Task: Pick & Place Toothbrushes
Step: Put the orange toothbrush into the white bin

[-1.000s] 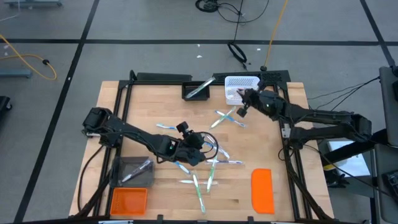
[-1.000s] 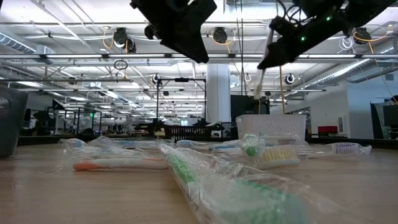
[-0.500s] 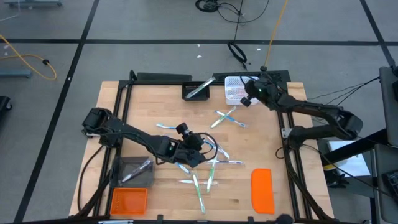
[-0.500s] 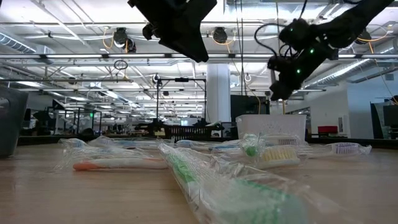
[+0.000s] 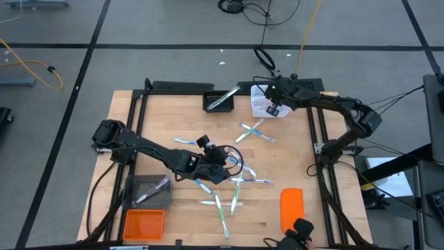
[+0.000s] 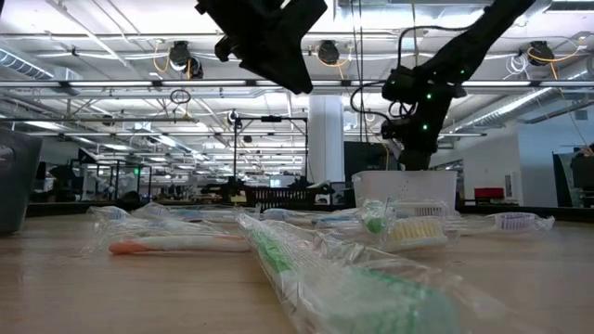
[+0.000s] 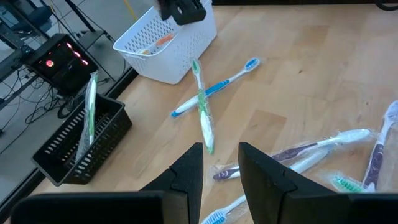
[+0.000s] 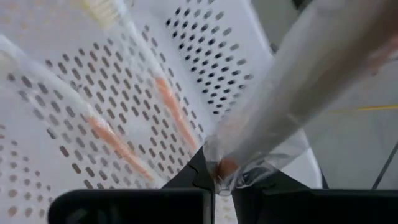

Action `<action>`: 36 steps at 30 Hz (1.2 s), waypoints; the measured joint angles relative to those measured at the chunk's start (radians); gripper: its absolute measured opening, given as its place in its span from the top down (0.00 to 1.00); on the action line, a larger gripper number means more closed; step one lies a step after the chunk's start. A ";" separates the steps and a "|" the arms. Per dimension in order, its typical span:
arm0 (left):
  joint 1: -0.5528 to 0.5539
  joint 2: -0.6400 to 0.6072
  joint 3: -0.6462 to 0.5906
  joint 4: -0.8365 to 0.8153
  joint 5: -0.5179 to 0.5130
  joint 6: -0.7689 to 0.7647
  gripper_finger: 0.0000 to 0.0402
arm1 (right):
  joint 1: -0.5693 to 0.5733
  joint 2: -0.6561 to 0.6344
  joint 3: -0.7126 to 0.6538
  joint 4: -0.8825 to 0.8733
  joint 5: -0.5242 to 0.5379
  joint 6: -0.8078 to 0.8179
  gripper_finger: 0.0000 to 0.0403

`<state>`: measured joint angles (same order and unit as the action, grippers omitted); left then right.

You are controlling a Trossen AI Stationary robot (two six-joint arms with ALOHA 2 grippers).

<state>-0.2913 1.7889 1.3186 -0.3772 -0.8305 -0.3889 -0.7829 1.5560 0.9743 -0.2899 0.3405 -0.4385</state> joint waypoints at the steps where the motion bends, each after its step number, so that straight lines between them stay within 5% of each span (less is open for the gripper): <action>1: 0.000 0.000 0.000 0.002 0.000 0.000 0.74 | -0.003 0.015 0.010 -0.004 0.000 0.000 0.97; 9: 0.000 0.000 0.000 0.007 0.001 -0.002 0.74 | -0.010 0.068 0.037 -0.030 -0.004 -0.019 0.96; 36: 0.000 0.000 0.000 0.007 0.002 0.000 0.74 | -0.008 0.068 0.037 0.009 0.000 -0.008 0.52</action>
<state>-0.2913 1.7893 1.3186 -0.3702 -0.8281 -0.3885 -0.7906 1.6238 1.0111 -0.2813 0.3408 -0.4466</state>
